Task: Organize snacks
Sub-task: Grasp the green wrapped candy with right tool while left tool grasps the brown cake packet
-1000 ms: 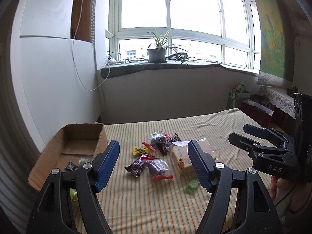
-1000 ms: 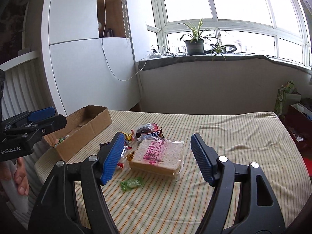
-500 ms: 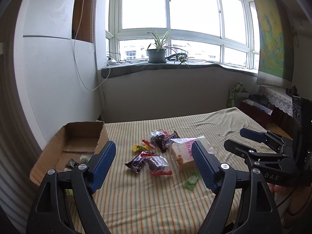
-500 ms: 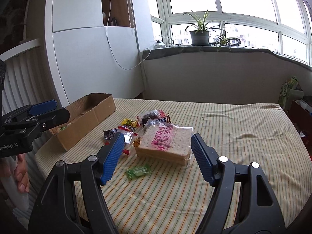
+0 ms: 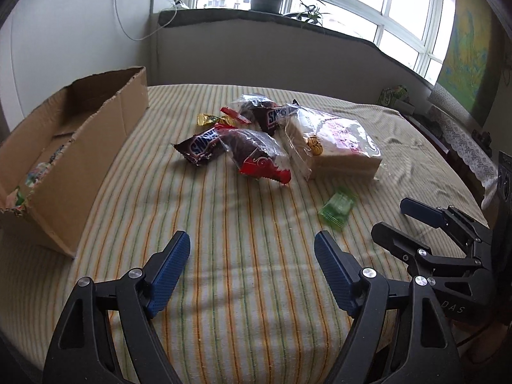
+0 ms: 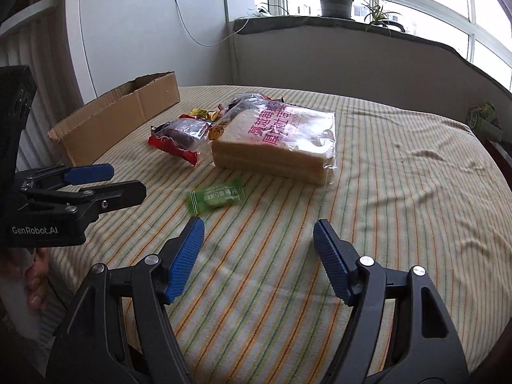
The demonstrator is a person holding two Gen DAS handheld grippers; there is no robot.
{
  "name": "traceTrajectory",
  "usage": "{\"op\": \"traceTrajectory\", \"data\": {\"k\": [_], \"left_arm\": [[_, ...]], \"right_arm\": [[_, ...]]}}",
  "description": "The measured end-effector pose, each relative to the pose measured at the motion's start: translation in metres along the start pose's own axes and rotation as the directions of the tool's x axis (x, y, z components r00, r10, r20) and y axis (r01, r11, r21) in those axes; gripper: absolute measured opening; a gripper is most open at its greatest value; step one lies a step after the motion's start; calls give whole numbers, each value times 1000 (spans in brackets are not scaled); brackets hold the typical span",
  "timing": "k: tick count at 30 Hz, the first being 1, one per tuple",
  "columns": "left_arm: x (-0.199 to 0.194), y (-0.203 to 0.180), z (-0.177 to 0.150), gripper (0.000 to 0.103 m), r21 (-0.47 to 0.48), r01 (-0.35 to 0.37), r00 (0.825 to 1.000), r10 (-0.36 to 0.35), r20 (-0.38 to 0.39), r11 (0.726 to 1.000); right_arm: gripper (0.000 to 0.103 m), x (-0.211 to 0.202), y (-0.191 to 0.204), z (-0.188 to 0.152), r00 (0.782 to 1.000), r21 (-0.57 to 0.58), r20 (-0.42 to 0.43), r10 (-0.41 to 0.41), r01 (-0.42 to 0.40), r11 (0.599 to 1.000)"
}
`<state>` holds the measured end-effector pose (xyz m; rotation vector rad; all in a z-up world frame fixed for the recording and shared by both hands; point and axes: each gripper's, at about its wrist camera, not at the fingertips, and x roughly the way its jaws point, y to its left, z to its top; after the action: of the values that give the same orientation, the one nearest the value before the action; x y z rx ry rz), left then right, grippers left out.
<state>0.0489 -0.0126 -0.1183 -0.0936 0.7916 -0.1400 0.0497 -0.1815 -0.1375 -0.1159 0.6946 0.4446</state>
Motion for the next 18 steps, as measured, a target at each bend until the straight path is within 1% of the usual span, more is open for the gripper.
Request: {"op": "traceTrajectory", "data": {"k": [6,9,12,14,16,17,18], "left_arm": [[6,1,27,80,1,7,1000,-7,17,1000],[18,1,41,80,-16,25,1000,-25,-6,1000],[32,1,52,80,-26,38,999,-39,-31,999],[39,-1,56,80,-27,67,997,-68,-37,997],[48,-3,58,80,-23,66,997,-67,-48,998],[52,-2,58,80,-28,72,996,-73,-50,997],[55,0,59,79,-39,78,996,-80,-46,996]], "right_arm": [[74,12,14,13,999,-72,-39,16,-19,997],[74,21,20,19,998,-98,-58,30,-35,995],[74,31,23,22,997,-125,-76,27,-36,991],[74,36,22,24,996,-120,-79,42,-51,991],[73,38,21,27,995,-115,-84,52,-62,991],[71,40,23,28,994,-123,-89,56,-67,990],[60,42,25,30,994,-138,-95,60,-73,988]]}}
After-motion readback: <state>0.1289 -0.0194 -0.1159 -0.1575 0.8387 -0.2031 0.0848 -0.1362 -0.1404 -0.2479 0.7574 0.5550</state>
